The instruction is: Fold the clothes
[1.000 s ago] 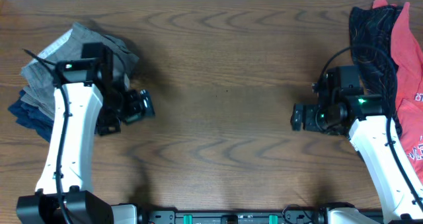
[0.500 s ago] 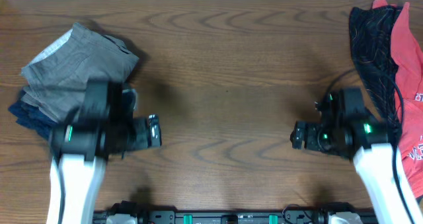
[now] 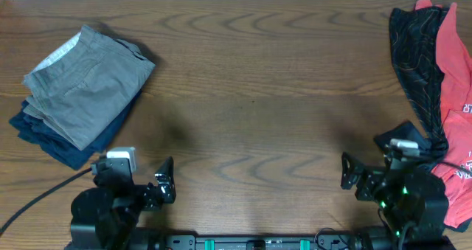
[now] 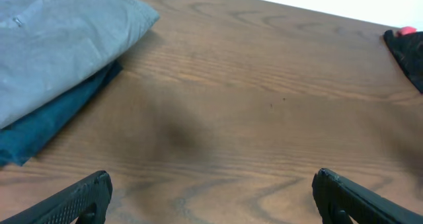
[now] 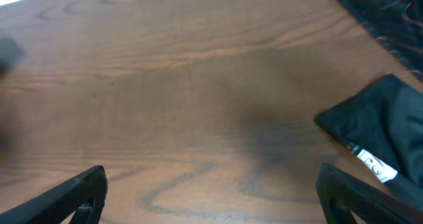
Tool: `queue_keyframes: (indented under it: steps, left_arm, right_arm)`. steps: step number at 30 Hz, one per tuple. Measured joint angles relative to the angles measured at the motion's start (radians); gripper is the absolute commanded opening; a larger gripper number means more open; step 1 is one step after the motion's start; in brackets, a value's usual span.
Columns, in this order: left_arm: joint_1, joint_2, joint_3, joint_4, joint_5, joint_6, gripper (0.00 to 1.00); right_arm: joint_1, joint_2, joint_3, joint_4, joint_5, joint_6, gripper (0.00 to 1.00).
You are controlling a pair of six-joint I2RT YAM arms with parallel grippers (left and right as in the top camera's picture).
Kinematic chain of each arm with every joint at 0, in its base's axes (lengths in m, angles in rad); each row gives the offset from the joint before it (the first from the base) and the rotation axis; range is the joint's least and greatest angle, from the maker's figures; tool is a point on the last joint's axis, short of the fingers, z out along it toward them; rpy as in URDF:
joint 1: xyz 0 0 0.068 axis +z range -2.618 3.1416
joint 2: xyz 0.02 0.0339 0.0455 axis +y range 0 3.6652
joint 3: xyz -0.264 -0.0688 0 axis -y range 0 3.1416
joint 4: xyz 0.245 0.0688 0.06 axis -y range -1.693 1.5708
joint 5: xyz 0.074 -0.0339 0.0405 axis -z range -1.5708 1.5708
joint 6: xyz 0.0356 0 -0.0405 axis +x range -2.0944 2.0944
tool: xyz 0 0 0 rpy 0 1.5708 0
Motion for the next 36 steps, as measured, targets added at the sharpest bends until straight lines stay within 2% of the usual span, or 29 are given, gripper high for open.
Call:
queue_keyframes:
  steps: [27, 32, 36]
  left_arm:
    - [0.000, -0.005, 0.000, -0.002, 0.000, 0.000, 0.98]
    - [0.000, -0.005, 0.000, -0.002, 0.000, 0.000, 0.98]
    - [0.000, -0.005, -0.001, -0.003, 0.000, 0.000, 0.98]
  right_arm:
    - [0.000, -0.042, -0.008, -0.106, 0.018, -0.007, 0.99]
    - [0.000, -0.127, -0.086, -0.034, 0.033, -0.066, 0.99]
    - [0.000, -0.218, -0.220, 0.098, 0.033, -0.095, 0.99]
